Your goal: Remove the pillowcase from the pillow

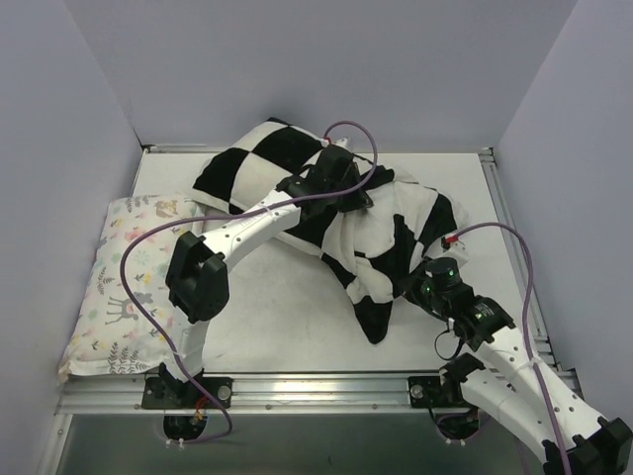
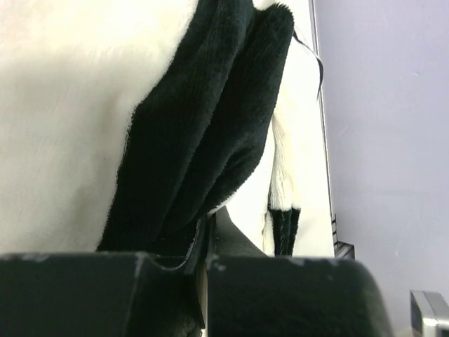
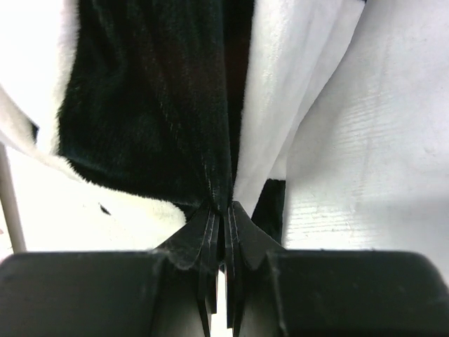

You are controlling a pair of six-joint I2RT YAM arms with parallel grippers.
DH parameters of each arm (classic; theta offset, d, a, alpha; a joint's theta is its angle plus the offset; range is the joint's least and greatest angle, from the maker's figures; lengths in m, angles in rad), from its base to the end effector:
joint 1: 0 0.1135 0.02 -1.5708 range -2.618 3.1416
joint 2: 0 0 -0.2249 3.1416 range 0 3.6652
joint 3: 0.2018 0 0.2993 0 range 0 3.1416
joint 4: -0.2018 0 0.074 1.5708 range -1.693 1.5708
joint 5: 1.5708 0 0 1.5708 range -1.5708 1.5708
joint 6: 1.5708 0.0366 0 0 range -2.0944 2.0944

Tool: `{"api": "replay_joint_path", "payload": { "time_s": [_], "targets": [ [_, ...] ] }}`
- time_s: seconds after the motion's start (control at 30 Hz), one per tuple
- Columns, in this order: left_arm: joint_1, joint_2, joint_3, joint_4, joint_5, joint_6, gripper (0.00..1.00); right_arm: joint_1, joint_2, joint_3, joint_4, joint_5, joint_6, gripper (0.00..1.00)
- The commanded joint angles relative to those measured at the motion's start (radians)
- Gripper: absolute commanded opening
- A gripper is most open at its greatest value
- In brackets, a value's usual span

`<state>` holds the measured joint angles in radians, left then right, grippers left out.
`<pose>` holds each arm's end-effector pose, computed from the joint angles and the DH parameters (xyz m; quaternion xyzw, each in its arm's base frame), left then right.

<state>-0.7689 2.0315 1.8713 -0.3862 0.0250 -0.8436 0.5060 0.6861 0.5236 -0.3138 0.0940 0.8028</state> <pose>0.3684 -0.3577 0.2699 -0.0264 0.8712 -0.3612 0.3314 0.2144 0.1149 0.2171 0.1503 0.8400 0.2845 0.4368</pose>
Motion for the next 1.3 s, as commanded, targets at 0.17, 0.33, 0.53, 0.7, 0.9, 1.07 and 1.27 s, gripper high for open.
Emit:
{"api": "replay_joint_path", "payload": {
  "time_s": [0.17, 0.33, 0.53, 0.7, 0.9, 1.07, 1.27],
  "targets": [
    [0.206, -0.021, 0.23, -0.08, -0.025, 0.047, 0.0, -0.075, 0.223, -0.034, 0.034, -0.003, 0.012, 0.0],
    [0.276, -0.033, 0.279, -0.129, 0.047, 0.058, 0.0, -0.095, 0.257, -0.05, 0.084, -0.007, 0.015, 0.0],
    [0.315, -0.033, 0.296, -0.157, 0.142, 0.051, 0.0, -0.175, 0.354, -0.053, 0.131, -0.025, -0.008, 0.0],
    [0.358, -0.021, 0.365, -0.212, 0.185, 0.055, 0.0, -0.195, 0.394, -0.051, 0.157, -0.02, -0.01, 0.0],
    [0.396, -0.013, 0.399, -0.26, 0.259, 0.054, 0.0, -0.221, 0.437, -0.04, 0.174, -0.017, -0.019, 0.0],
    [0.32, -0.135, 0.162, -0.237, 0.26, 0.087, 0.0, -0.251, 0.533, 0.041, 0.2, -0.022, -0.034, 0.0],
    [0.226, -0.347, -0.245, -0.008, 0.202, 0.055, 0.0, -0.238, 0.549, 0.2, 0.157, -0.106, -0.112, 0.15]
  ]
}}
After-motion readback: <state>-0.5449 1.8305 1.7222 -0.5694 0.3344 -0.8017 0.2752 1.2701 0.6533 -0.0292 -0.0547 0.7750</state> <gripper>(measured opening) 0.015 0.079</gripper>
